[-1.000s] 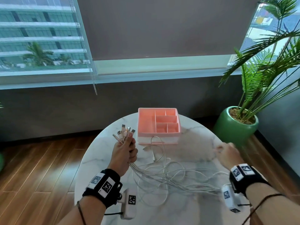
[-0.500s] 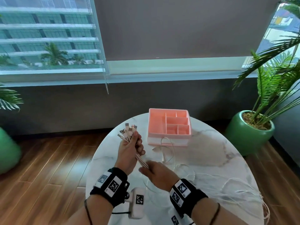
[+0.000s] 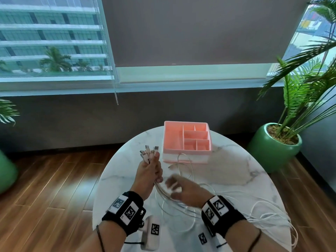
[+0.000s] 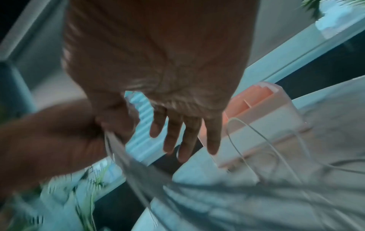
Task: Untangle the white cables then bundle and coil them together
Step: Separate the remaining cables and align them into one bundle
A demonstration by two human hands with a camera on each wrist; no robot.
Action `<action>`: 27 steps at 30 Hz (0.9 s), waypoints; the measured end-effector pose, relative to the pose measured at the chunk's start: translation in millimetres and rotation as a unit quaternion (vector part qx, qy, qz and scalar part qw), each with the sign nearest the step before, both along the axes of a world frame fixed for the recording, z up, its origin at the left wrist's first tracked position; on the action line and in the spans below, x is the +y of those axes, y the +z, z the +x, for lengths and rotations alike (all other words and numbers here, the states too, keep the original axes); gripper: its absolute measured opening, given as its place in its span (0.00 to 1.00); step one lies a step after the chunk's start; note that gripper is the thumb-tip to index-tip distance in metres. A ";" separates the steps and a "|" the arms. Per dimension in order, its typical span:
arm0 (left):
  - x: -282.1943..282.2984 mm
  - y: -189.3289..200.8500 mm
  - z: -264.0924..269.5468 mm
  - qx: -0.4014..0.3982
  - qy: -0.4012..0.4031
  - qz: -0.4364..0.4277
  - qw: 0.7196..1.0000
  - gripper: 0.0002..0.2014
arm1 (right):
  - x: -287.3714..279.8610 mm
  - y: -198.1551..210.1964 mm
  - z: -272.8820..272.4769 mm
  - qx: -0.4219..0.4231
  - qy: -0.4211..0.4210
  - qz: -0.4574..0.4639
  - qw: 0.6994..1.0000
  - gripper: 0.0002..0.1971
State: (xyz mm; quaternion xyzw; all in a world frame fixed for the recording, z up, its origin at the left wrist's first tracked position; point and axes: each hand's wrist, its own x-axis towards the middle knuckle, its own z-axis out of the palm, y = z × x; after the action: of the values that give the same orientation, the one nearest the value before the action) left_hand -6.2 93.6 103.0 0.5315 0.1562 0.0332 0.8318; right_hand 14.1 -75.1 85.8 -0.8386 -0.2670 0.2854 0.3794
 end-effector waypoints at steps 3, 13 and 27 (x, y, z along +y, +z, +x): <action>-3.1 2.1 -2.0 -0.006 -0.036 0.031 0.999 0.20 | 8.5 39.7 18.8 -0.018 -0.137 0.160 0.977 0.15; -15.0 10.7 -1.9 -0.014 -0.097 0.112 0.989 0.17 | 52.5 75.2 30.8 -0.184 -0.063 0.113 0.974 0.20; -14.8 21.2 -4.8 0.013 -0.038 0.021 0.999 0.10 | 42.9 40.7 7.3 0.018 -0.109 0.280 0.954 0.27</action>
State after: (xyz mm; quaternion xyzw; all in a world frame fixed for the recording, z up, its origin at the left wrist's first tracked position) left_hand -11.1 78.7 124.1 0.5548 0.1454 -0.0023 0.8192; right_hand 21.4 -32.1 126.5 -0.7172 -0.2369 0.1710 0.6327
